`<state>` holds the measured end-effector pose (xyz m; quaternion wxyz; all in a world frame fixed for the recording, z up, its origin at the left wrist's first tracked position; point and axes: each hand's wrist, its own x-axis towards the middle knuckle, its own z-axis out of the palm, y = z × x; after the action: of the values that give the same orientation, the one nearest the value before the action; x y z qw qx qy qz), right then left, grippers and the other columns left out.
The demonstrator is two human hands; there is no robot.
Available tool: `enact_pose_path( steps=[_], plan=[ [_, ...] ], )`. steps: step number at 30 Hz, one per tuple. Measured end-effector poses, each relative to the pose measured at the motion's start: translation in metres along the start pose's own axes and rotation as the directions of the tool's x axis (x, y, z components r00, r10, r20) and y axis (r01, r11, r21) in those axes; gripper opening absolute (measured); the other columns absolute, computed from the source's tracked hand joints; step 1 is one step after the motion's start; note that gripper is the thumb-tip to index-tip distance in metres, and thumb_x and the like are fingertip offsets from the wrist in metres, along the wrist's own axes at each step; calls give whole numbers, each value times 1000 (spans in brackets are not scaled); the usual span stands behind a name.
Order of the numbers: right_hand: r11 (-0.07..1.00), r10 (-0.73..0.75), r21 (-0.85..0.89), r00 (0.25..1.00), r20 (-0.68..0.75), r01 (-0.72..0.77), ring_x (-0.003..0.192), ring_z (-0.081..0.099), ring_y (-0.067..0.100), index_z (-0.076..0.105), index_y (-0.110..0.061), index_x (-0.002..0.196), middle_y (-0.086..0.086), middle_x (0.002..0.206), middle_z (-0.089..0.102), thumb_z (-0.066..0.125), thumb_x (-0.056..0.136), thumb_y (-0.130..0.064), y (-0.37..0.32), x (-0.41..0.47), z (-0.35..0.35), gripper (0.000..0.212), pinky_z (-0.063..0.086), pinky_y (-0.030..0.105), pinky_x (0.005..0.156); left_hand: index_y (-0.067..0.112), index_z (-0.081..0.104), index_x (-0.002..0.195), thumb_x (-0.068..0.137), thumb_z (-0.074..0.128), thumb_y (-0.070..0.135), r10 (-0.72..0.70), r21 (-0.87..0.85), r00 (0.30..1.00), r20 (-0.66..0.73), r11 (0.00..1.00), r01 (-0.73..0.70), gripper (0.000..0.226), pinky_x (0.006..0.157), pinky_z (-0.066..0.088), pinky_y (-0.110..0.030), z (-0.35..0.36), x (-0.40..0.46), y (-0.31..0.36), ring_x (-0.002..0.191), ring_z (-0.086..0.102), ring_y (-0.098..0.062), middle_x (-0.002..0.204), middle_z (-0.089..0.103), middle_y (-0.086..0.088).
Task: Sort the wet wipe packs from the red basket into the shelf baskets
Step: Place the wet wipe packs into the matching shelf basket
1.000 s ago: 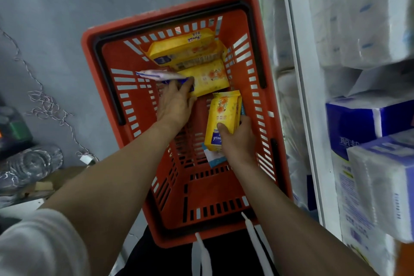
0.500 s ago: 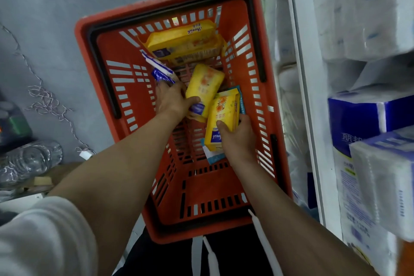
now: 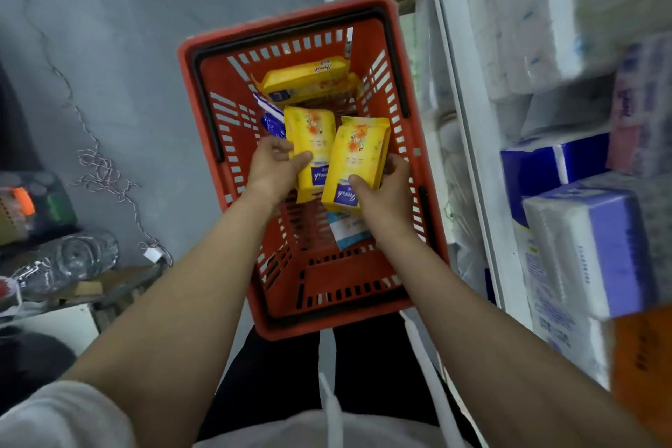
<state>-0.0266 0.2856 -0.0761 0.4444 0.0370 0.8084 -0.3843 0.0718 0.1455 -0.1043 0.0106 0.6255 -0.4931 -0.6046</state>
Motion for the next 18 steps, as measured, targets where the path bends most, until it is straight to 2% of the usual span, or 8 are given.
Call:
enact_pose_path(
  steps=[2, 4, 6, 7, 9, 12, 16, 18],
  plan=[
    [997, -66, 28, 998, 24, 66, 103, 67, 13, 14, -29, 154, 6, 142, 54, 73, 88, -17, -11, -16, -9, 90, 54, 14, 58, 17, 44, 110, 85, 73, 12, 33, -55, 999, -13, 998, -33, 38, 66, 57, -31, -15, -23, 15, 86, 66, -19, 97, 61, -2],
    [988, -151, 42, 988, 37, 150, 113, 64, 15, 5, -36, 156, 6, 147, 49, 75, 86, -15, -20, -35, -17, 101, 58, 18, 66, 17, 41, 119, 85, 73, 11, 71, -70, 997, -11, 995, -71, 47, 59, 55, -24, -31, -44, 30, 79, 69, -12, 95, 65, 1],
    [975, -212, 73, 977, 33, 209, 122, 59, 16, 8, -40, 155, 2, 152, 43, 77, 84, -14, -27, -53, -24, 102, 60, 34, 83, 18, 42, 124, 84, 74, 11, 111, -71, 994, 22, 992, -109, 51, 58, 55, -23, -47, -64, 41, 76, 70, -11, 97, 68, -2],
    [969, -235, 90, 972, 27, 232, 122, 58, 15, 13, -40, 154, -1, 151, 42, 77, 83, -13, -29, -63, -28, 99, 60, 39, 86, 16, 44, 126, 84, 74, 11, 136, -69, 989, 53, 989, -132, 51, 61, 57, -26, -54, -73, 45, 78, 71, -13, 100, 69, -4],
    [957, -262, 127, 965, 4, 259, 112, 63, 10, 27, -37, 149, -2, 144, 49, 76, 81, -8, -32, -84, -35, 89, 60, 33, 80, 11, 47, 128, 86, 72, 12, 191, -56, 975, 116, 981, -186, 49, 66, 58, -30, -65, -94, 52, 80, 72, -14, 102, 70, -6],
    [939, -267, 201, 960, -86, 279, 90, 69, 7, 41, -27, 137, 2, 119, 63, 73, 79, -3, -35, -117, -41, 71, 59, 25, 69, 10, 50, 125, 89, 67, 9, 270, -49, 944, 188, 963, -265, 40, 56, 54, -22, -72, -127, 58, 69, 70, -7, 94, 70, -4],
    [911, -198, 316, 952, -234, 267, 95, 72, 19, 51, -27, 122, 2, 113, 70, 74, 82, -21, -21, -167, -47, 46, 58, 44, 87, 9, 51, 127, 91, 63, 6, 329, -86, 888, 320, 944, -319, 38, 61, 56, -26, -85, -172, 48, 76, 70, -15, 103, 70, -12],
    [887, -157, 377, 943, -294, 266, 90, 73, 21, 59, -24, 113, 4, 107, 73, 65, 91, -26, -5, -200, -52, 23, 58, 47, 88, 9, 51, 128, 92, 61, 5, 343, -103, 854, 390, 938, -330, 38, 63, 57, -27, -93, -198, 37, 81, 70, -17, 106, 69, -12]
  ],
)
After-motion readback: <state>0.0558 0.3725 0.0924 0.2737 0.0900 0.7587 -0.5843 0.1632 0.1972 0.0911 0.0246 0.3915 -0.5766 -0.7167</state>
